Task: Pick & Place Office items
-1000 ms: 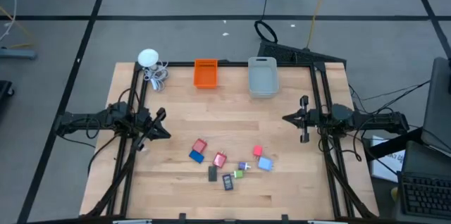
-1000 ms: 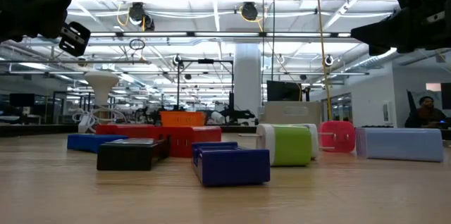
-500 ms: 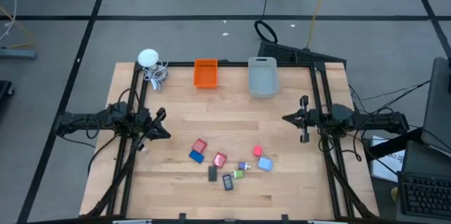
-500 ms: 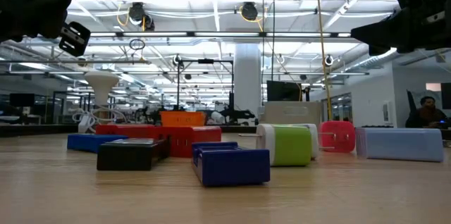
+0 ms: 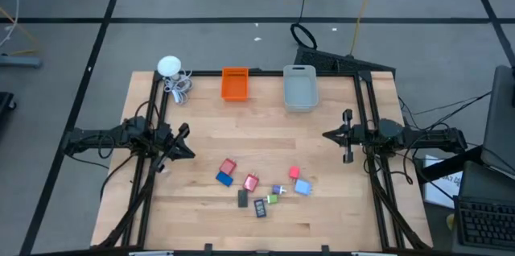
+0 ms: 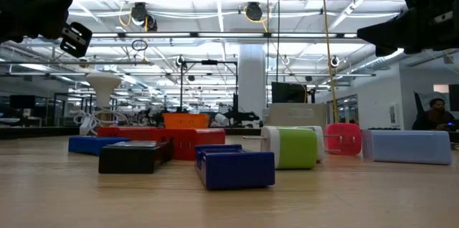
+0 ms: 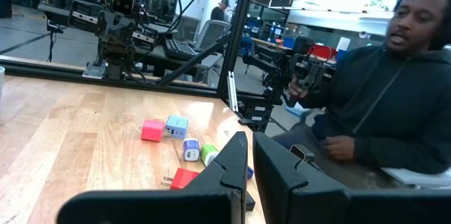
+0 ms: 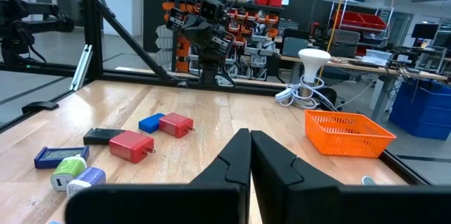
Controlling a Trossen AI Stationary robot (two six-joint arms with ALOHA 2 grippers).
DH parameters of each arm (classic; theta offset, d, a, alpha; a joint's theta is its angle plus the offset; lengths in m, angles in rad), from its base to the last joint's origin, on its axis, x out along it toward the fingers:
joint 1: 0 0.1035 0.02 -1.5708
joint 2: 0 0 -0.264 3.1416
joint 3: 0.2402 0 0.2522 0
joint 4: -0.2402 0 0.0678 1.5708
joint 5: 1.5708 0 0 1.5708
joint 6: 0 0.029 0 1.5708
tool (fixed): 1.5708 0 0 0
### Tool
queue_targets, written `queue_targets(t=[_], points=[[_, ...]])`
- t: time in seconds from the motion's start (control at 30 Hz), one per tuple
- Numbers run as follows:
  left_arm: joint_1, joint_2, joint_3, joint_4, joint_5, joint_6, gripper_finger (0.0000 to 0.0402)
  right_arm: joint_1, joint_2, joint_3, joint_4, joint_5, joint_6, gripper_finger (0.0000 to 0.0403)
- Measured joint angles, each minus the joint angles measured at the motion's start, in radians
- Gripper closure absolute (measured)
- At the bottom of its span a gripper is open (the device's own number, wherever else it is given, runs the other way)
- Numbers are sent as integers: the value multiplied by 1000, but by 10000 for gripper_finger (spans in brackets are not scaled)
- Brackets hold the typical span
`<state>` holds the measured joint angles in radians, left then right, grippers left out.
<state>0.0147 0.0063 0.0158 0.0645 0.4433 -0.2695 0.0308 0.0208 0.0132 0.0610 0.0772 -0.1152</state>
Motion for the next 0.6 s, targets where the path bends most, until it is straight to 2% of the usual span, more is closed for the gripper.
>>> queue_targets(t=[0.27, 0.47, 0.6], points=[[0, 0, 0, 0, 0, 0, 378, 1, 0, 0, 145, -1, 294, 403], [0, 0, 0, 0, 0, 0, 378, 3, 0, 0, 164, 83, 374, 403], [0, 0, 0, 0, 0, 0, 378, 4, 14, 0, 138, 17, 428, 403]])
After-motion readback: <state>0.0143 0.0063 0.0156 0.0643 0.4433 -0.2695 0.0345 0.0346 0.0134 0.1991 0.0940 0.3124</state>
